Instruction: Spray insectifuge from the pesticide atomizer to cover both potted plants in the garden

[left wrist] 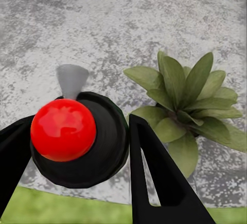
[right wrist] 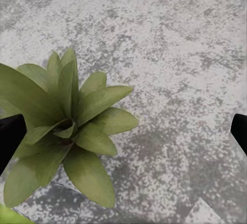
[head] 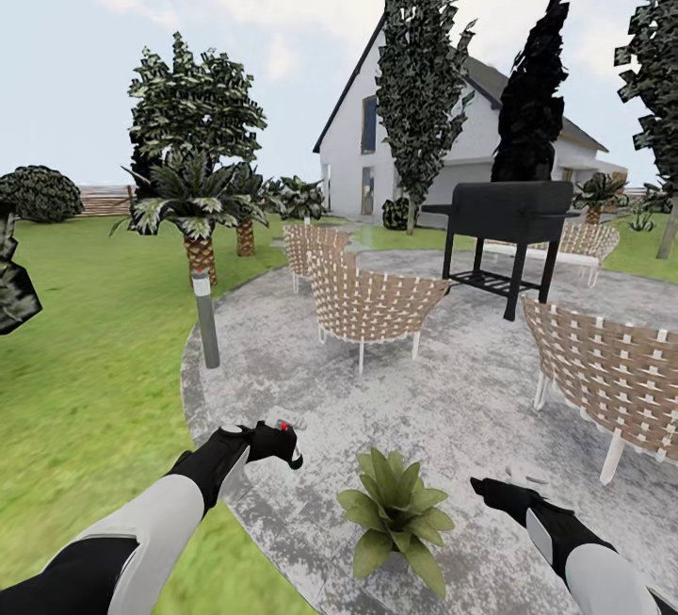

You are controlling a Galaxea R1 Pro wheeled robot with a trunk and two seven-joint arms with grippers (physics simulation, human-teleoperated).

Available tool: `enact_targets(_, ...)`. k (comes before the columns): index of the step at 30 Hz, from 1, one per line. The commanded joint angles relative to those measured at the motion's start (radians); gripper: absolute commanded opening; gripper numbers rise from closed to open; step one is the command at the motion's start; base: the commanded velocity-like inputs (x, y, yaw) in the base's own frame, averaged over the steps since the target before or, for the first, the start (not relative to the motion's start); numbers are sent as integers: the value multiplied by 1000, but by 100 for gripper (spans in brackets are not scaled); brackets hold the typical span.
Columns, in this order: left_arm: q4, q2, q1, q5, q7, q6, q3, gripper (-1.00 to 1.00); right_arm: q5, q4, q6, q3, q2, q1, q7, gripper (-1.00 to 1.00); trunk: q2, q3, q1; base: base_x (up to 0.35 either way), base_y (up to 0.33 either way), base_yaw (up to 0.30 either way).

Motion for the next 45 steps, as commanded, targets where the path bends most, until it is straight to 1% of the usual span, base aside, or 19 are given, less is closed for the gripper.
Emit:
enact_targets(1,-2,0,0,-2,-3,7,2,-100,7,-2,5,-9,1,-1,7,100,7,3,-4,0,0,0)
enact_targets(8,-2,0,0,-2,-4,7,2,-100,6,-5,5,-9,0,-1,5,100,56,31,-31,0,0,-37)
enact_targets(19,-2,0,0,-2,-4,7,2,-100,6,-5,5,-9,1,-1,5,100,133,66,-73,0,0,-17)
enact_targets(36,-2,0,0,-2,-4,7,2,-100,6,-7,5,-9,0,-1,5,100,252,119,-138,0,0,-238)
enact_targets(45,-2,0,-1,-2,-3,7,2,-100,6,-6,5,-9,0,0,5,100,315,148,-173,0,0,-60)
